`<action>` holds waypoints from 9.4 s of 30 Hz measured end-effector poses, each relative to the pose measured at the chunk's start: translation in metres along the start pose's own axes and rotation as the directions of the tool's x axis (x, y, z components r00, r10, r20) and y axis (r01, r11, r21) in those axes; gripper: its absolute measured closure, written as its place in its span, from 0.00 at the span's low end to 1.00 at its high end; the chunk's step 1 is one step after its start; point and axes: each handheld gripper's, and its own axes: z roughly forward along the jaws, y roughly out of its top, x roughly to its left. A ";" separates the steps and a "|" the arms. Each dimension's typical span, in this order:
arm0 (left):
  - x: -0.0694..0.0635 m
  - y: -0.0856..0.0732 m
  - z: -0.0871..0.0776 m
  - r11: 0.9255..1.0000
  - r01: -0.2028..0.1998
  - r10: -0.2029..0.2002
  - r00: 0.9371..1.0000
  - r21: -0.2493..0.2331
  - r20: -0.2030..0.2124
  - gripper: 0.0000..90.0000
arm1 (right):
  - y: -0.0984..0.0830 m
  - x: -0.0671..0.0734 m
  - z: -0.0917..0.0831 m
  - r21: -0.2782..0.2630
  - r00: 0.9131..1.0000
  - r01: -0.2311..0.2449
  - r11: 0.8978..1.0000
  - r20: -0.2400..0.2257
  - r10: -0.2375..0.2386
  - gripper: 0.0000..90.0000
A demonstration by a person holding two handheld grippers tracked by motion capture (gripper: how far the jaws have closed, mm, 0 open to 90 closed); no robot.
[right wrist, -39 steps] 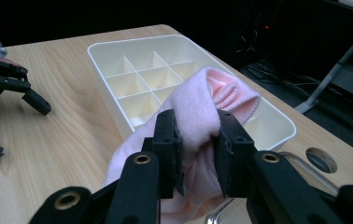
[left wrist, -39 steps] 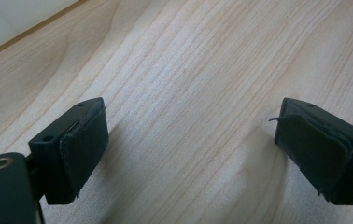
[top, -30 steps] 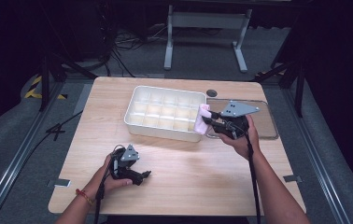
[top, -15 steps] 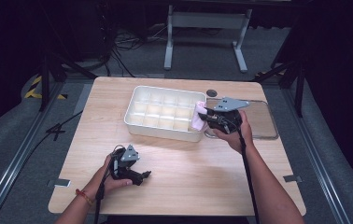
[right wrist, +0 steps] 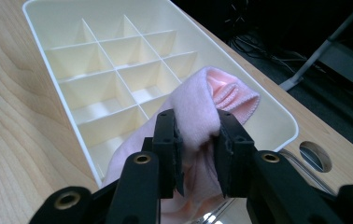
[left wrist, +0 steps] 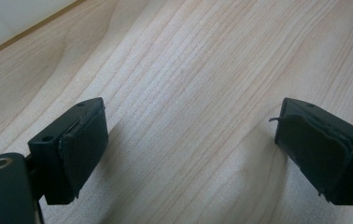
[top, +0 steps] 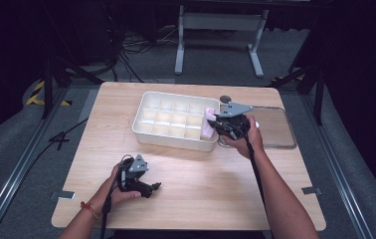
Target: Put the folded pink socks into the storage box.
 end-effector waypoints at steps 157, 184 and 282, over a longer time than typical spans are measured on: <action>-0.005 0.002 0.001 1.000 -0.001 0.001 1.000 0.005 0.005 0.11 | 0.008 -0.014 0.054 0.465 0.963 0.032 0.885 -0.251 0.097 0.68; -0.005 0.002 0.001 1.000 -0.004 0.004 1.000 0.006 0.004 0.11 | 0.012 -0.010 0.021 0.331 0.983 0.028 0.943 -0.181 0.034 0.68; -0.005 0.002 0.002 1.000 -0.002 0.002 1.000 0.003 0.003 0.11 | -0.070 0.017 -0.057 0.315 0.998 0.061 0.947 -0.049 -0.048 0.38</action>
